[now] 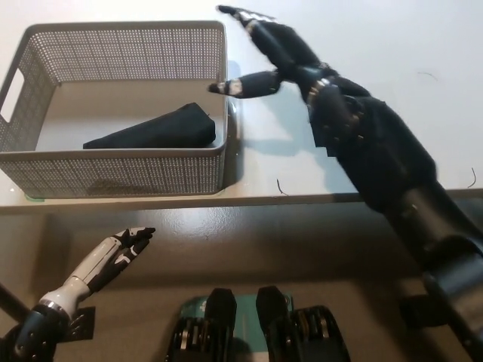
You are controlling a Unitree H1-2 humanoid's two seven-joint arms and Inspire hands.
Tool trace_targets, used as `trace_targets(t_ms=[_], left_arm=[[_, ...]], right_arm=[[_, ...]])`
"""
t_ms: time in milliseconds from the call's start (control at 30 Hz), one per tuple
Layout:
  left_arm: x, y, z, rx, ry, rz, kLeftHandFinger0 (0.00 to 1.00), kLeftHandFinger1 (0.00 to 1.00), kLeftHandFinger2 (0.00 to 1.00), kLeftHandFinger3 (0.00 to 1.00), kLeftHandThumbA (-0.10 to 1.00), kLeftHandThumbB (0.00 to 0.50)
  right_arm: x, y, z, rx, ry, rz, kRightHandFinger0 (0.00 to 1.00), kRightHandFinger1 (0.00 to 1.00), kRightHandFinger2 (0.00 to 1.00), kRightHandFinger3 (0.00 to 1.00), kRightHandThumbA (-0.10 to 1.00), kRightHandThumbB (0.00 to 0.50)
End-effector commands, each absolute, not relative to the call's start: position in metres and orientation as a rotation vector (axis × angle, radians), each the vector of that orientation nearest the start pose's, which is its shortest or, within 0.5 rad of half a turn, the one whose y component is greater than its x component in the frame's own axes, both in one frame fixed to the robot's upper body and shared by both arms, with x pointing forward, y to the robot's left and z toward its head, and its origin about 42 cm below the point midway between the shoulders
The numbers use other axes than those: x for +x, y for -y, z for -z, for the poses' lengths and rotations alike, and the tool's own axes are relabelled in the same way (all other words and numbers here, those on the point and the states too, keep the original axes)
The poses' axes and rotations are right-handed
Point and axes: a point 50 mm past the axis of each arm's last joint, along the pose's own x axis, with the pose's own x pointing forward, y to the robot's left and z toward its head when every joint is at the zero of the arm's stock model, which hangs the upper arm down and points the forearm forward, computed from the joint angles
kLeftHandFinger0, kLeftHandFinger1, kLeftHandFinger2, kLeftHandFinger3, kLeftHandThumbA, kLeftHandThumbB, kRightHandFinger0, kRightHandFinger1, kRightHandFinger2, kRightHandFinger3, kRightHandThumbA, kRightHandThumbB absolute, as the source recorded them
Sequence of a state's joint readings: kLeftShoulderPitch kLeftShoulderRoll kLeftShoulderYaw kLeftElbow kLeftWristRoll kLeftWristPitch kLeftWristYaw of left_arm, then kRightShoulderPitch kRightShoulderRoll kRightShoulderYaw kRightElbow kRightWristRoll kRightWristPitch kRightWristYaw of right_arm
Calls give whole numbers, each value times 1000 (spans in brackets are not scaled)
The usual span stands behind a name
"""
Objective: Use the right hand to pick up the pencil case on the right hand side and put it into a grey container on the left side
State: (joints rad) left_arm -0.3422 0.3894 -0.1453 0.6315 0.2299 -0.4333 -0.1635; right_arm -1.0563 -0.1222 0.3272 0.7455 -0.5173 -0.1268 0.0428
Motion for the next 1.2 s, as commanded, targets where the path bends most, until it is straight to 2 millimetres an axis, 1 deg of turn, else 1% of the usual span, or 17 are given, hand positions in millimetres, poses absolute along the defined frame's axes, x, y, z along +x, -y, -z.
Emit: trace_targets(t_ms=[0,67,267,300,367,433,467,500,633,700,800,833,867,900,967,1100,1167], left_arm=[[380,-329,-91,672,116,352,911,867,847,859,1000,500],[379,-329,-90,667,112,349,909,865,846,857,1000,500],[378,-330,-87,660,90,344,852,835,842,859,984,500],[378,-329,-87,657,92,344,840,825,836,857,977,500],[377,-330,-87,661,85,339,839,825,834,859,986,500],[375,-329,-86,657,82,335,830,815,827,861,979,500],[375,-330,-85,651,80,333,822,807,821,858,964,500],[375,-330,-83,650,79,333,812,800,817,858,962,500],[373,-331,-82,645,70,332,803,797,821,861,962,500],[371,-333,-80,639,60,324,807,790,810,857,954,500],[368,-335,-76,635,61,316,800,779,802,861,950,495],[366,-336,-74,633,53,315,800,780,804,868,957,500],[365,-337,-72,632,50,312,800,780,804,869,957,500],[363,-337,-71,629,47,310,805,786,811,871,957,500],[361,-338,-71,631,45,305,805,786,813,871,957,500],[359,-341,-69,625,49,279,798,782,808,863,974,500],[357,-343,-67,612,36,261,808,778,804,867,993,500]], right_arm=[[527,125,-359,-768,551,-322,1000,1000,1000,1000,1000,329],[522,134,-358,-735,550,-309,1000,1000,1000,1000,1000,334],[486,172,-352,-570,527,-257,1000,1000,1000,1000,1000,477],[476,179,-348,-537,529,-253,1000,1000,1000,1000,1000,485],[466,185,-343,-496,547,-258,1000,1000,1000,1000,1000,460],[450,192,-333,-441,569,-274,1000,1000,1000,1000,1000,406],[443,197,-328,-421,571,-275,1000,1000,1000,1000,1000,350],[436,201,-323,-394,567,-275,1000,1000,1000,1000,1000,332],[418,210,-306,-332,549,-263,1000,1000,1000,1000,1000,332],[395,222,-272,-267,500,-243,1000,1000,1000,1000,1000,366],[381,232,-245,-244,442,-229,1000,1000,1000,1000,1000,374],[373,239,-228,-219,394,-229,1000,1000,1000,1000,1000,375],[369,243,-221,-211,371,-230,1000,1000,1000,1000,1000,353],[362,250,-203,-190,320,-219,1000,1000,1000,1000,1000,354],[356,257,-187,-189,283,-203,1000,1000,1000,1000,1000,351],[344,278,-143,-188,192,-181,1000,1000,1000,1000,1000,263],[339,286,-125,-202,154,-173,1000,1000,1000,1000,1000,252]])
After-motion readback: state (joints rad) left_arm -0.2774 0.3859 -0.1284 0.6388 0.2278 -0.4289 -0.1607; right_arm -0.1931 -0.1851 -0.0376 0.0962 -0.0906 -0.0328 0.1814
